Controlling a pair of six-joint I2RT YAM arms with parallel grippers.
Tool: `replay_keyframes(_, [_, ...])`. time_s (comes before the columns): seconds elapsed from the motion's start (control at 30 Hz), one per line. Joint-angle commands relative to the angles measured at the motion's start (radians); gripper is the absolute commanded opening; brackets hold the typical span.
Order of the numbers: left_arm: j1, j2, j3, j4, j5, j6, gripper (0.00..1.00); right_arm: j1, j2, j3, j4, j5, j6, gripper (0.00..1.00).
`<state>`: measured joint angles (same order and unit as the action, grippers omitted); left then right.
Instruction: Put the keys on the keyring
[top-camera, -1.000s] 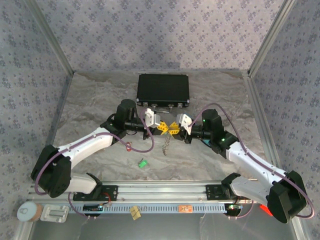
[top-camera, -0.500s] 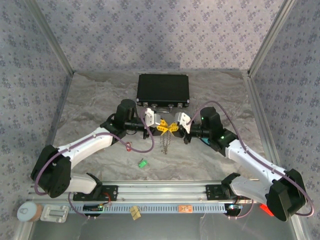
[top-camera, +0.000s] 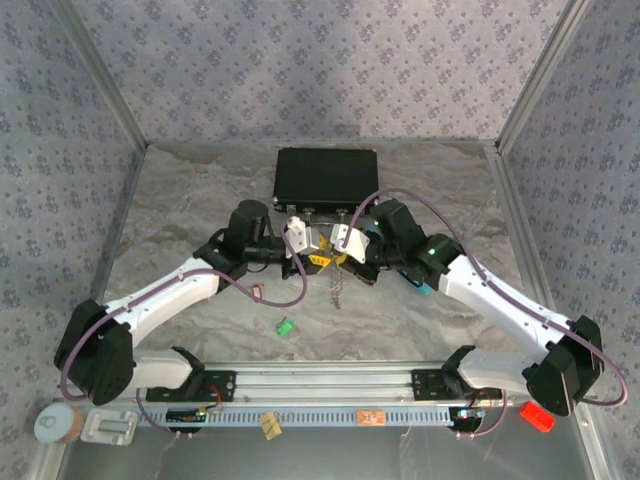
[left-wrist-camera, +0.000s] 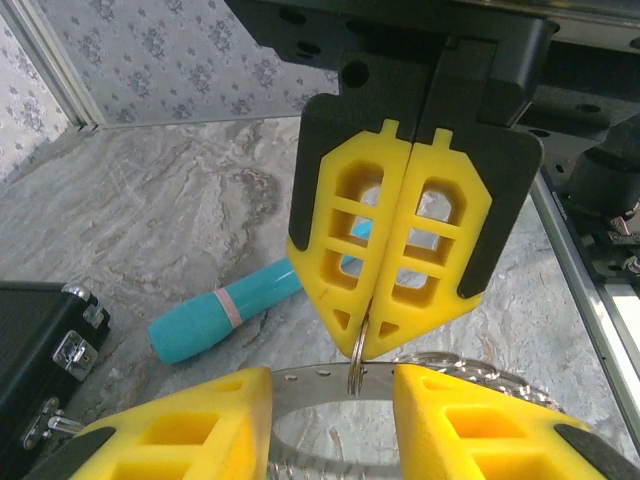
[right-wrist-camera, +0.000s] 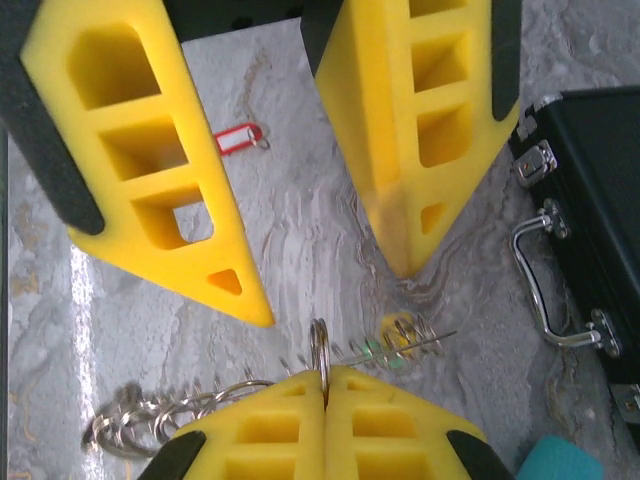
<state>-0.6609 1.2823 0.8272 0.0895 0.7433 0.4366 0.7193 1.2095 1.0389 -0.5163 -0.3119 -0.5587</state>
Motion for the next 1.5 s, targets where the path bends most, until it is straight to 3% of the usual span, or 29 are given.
replay_keyframes(0.0, [-0.003, -0.011, -0.005, -0.035, 0.017, 0.023, 0.35, 0.025, 0.021, 0.088, -0.080, 0.070, -0.033, 0.00])
replay_keyframes(0.23, [-0.003, -0.007, -0.006, -0.043, 0.049, 0.034, 0.32, 0.066, 0.073, 0.144, -0.125, 0.086, -0.040, 0.00])
replay_keyframes(0.4, [-0.002, -0.002, -0.008, -0.044, 0.056, 0.043, 0.17, 0.081, 0.088, 0.192, -0.128, 0.072, -0.039, 0.00])
replay_keyframes(0.77, [0.009, -0.009, -0.058, 0.049, 0.093, 0.004, 0.21, 0.055, 0.075, 0.163, -0.049, -0.023, 0.014, 0.00])
replay_keyframes(1.07, [0.012, -0.009, -0.082, 0.103, 0.104, -0.011, 0.10, 0.045, 0.068, 0.125, -0.022, -0.066, 0.021, 0.00])
replay_keyframes(1.27, [0.023, -0.018, -0.089, 0.101, 0.107, -0.021, 0.21, 0.045, 0.064, 0.122, -0.042, -0.026, 0.003, 0.00])
replay_keyframes(1.47, [0.031, -0.032, -0.096, 0.087, 0.100, -0.022, 0.24, 0.045, 0.067, 0.132, -0.080, 0.010, -0.036, 0.00])
